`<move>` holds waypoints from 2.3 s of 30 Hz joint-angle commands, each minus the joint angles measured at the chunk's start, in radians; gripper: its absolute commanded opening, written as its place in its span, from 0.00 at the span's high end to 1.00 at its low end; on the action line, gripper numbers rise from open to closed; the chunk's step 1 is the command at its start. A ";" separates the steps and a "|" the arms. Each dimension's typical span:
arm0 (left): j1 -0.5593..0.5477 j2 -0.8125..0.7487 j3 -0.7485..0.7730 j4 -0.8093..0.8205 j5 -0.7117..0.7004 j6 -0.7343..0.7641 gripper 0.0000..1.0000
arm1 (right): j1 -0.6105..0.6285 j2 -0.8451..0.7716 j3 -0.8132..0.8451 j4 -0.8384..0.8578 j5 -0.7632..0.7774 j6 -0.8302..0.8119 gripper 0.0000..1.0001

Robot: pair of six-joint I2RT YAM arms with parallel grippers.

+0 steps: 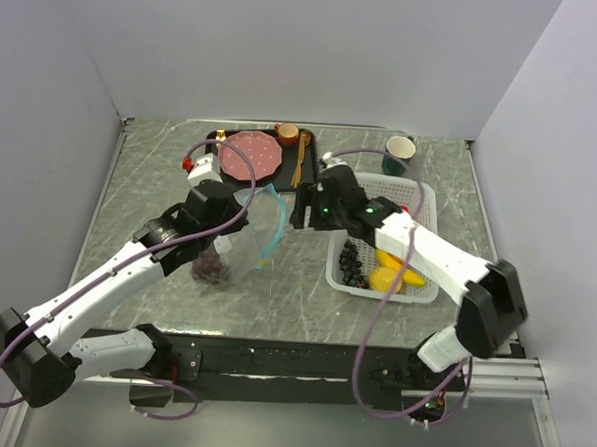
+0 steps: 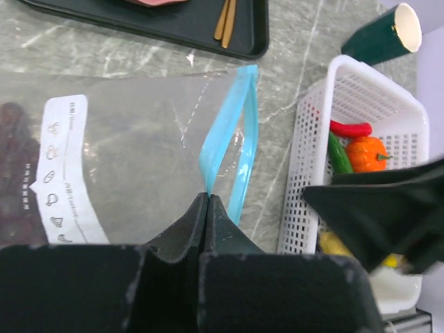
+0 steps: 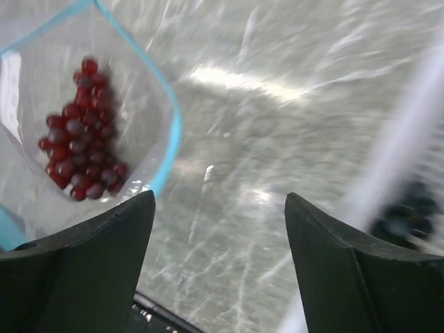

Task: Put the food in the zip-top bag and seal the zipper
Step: Pick up the fake fruit from the bin.

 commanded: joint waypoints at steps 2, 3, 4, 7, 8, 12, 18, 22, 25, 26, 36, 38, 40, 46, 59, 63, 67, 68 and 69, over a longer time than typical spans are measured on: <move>0.001 0.007 0.040 0.059 0.066 0.000 0.99 | -0.070 -0.191 -0.092 -0.061 0.214 0.022 0.16; 0.001 0.007 0.040 0.059 0.068 -0.001 0.99 | -0.097 -0.206 -0.114 -0.061 0.209 0.026 0.15; 0.001 0.007 0.042 0.056 0.073 -0.001 0.99 | -0.114 -0.232 -0.151 -0.064 0.200 0.027 0.14; 0.001 -0.001 0.032 0.056 0.066 -0.014 0.99 | -0.148 -0.248 -0.200 -0.093 0.197 0.041 0.14; 0.001 -0.006 0.026 0.073 0.073 -0.010 0.99 | -0.151 -0.248 -0.211 -0.101 0.205 0.036 0.14; 0.001 -0.001 0.025 0.072 0.073 -0.012 0.99 | -0.156 -0.231 -0.263 -0.120 0.212 0.010 0.10; 0.001 -0.001 0.015 0.072 0.083 -0.023 0.99 | -0.156 -0.190 -0.292 -0.126 0.166 -0.031 0.10; 0.001 -0.006 0.012 0.061 0.076 -0.017 0.99 | -0.155 -0.142 -0.281 -0.132 0.128 -0.053 0.09; 0.001 -0.004 0.017 0.050 0.068 -0.012 0.99 | -0.154 -0.098 -0.280 -0.140 0.103 -0.063 0.10; 0.001 -0.006 0.017 0.050 0.068 -0.010 0.99 | -0.154 -0.088 -0.281 -0.143 0.106 -0.060 0.09; 0.001 -0.015 0.005 0.050 0.056 -0.018 0.99 | -0.153 -0.036 -0.363 -0.061 0.091 -0.074 0.10; 0.001 -0.015 0.003 0.052 0.060 -0.018 0.99 | -0.153 -0.015 -0.366 -0.046 0.093 -0.071 0.12; 0.001 -0.012 0.008 0.046 0.060 -0.015 0.99 | -0.153 0.011 -0.370 -0.035 0.099 -0.067 0.16; 0.002 -0.016 0.011 0.030 0.048 -0.012 0.99 | -0.153 0.005 -0.378 -0.011 0.093 -0.071 0.43; 0.001 -0.033 0.008 0.017 0.048 -0.015 0.99 | -0.158 -0.167 -0.350 0.017 0.192 -0.031 0.61; 0.001 -0.041 0.011 0.015 0.050 -0.015 0.99 | -0.158 -0.136 -0.305 0.029 0.206 -0.014 0.59; 0.001 -0.047 0.006 0.020 0.053 -0.018 0.99 | -0.159 -0.052 -0.268 0.041 0.241 -0.007 0.58; 0.001 -0.047 0.006 0.020 0.056 -0.017 0.99 | -0.161 -0.012 -0.255 0.040 0.243 -0.007 0.58; 0.001 -0.049 0.008 0.020 0.057 -0.015 0.99 | -0.159 0.007 -0.246 0.049 0.247 -0.008 0.58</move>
